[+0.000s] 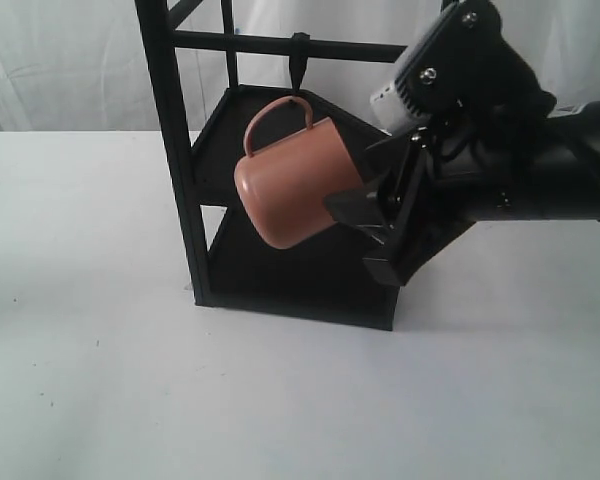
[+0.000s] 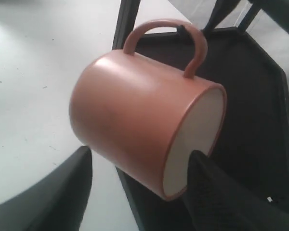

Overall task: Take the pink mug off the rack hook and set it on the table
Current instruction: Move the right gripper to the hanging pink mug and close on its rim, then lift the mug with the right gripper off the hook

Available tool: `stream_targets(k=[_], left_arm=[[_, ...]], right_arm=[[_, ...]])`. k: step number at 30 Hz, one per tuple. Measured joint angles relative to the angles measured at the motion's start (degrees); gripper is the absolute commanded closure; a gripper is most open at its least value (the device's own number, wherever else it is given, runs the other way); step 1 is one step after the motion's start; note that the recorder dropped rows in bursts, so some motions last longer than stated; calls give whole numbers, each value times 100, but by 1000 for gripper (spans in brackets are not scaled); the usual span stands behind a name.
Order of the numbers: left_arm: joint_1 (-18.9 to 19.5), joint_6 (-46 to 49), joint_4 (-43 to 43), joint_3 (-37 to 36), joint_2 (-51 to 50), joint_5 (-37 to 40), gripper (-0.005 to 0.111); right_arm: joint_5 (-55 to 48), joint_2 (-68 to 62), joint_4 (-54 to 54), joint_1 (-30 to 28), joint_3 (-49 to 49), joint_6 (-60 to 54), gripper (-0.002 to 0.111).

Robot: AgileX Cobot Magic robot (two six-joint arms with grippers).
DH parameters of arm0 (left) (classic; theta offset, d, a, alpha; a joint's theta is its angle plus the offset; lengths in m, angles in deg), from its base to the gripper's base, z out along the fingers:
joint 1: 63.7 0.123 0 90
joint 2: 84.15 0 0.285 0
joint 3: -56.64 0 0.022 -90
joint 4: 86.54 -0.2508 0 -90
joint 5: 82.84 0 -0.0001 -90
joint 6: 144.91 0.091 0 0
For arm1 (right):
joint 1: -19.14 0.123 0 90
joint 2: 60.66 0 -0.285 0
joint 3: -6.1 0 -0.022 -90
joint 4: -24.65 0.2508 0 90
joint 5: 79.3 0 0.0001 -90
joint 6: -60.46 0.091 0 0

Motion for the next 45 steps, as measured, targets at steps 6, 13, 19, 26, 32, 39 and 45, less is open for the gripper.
stream_targets(k=[6,13,19,26,32,39,45], left_arm=[[0,0,0,0,0,0,107],[0,0,0,0,0,0,107],[0,0,0,0,0,0,107],[0,0,0,0,0,0,107],[0,0,0,0,0,0,107],[0,0,0,0,0,0,107],[0,0,0,0,0,0,107]], right_arm=[[-226,-376,637,0,179,-695,53],[-329,-657,983,0,198,-1116,53],[-657,-669,1821,0,198,-1914,53],[-768,-680,2495,0,198,-2486,53],[-1166,-868,2713,0,198,-2536,53],[-1304,-1281,3365,0,198,-2997,53],[-1429,-1450,3958,0,198,-3486,59]])
